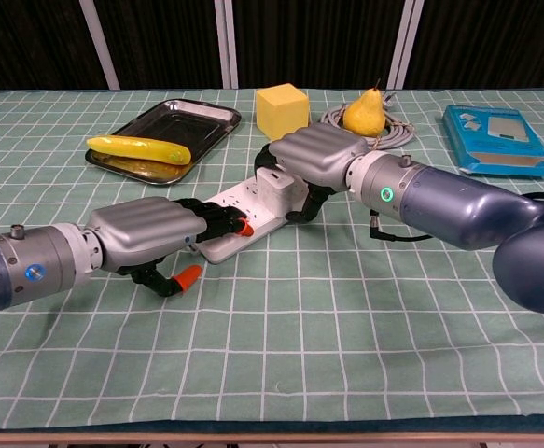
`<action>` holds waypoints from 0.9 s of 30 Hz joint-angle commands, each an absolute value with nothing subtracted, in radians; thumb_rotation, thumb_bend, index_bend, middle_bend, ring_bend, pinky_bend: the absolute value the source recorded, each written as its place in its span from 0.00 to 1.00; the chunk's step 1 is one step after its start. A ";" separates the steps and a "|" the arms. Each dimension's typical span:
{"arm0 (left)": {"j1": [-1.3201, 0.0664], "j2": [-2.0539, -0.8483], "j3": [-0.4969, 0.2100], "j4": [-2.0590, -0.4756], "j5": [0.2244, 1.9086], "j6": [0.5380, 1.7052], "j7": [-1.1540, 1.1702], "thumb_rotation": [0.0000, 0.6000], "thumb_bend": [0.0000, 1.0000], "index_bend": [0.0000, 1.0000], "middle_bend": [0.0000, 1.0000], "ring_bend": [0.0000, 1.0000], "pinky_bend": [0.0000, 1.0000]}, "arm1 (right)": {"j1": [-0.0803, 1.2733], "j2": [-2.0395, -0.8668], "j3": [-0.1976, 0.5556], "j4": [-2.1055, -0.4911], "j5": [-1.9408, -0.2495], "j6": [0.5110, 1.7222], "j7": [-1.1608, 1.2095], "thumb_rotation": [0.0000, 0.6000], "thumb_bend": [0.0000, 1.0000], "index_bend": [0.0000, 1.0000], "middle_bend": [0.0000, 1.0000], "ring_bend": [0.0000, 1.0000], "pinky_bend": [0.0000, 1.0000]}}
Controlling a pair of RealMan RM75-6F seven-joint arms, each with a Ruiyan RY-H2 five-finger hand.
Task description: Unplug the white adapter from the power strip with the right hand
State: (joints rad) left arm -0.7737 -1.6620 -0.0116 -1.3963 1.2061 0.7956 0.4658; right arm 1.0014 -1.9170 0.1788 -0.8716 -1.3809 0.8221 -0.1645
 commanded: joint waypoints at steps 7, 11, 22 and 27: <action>-0.772 -1.666 -0.008 -1.397 1.207 0.800 0.463 1.00 0.58 0.10 0.05 0.00 0.12 | 0.995 -1.913 0.180 -0.895 -1.373 0.822 -0.181 1.00 0.98 0.56 0.26 0.24 0.29; -0.771 -1.668 -0.006 -1.398 1.207 0.801 0.463 1.00 0.58 0.10 0.05 0.00 0.12 | 0.992 -1.912 0.190 -0.909 -1.366 0.838 -0.194 1.00 1.00 0.59 0.26 0.25 0.29; -0.769 -1.667 0.000 -1.408 1.204 0.803 0.464 1.00 0.58 0.10 0.05 0.00 0.12 | 0.974 -1.894 0.228 -0.969 -1.330 0.888 -0.258 1.00 1.00 0.63 0.28 0.25 0.29; -0.768 -1.667 0.003 -1.412 1.205 0.802 0.464 1.00 0.58 0.10 0.05 0.00 0.12 | 0.964 -1.884 0.238 -0.998 -1.316 0.907 -0.286 1.00 1.00 0.64 0.28 0.25 0.29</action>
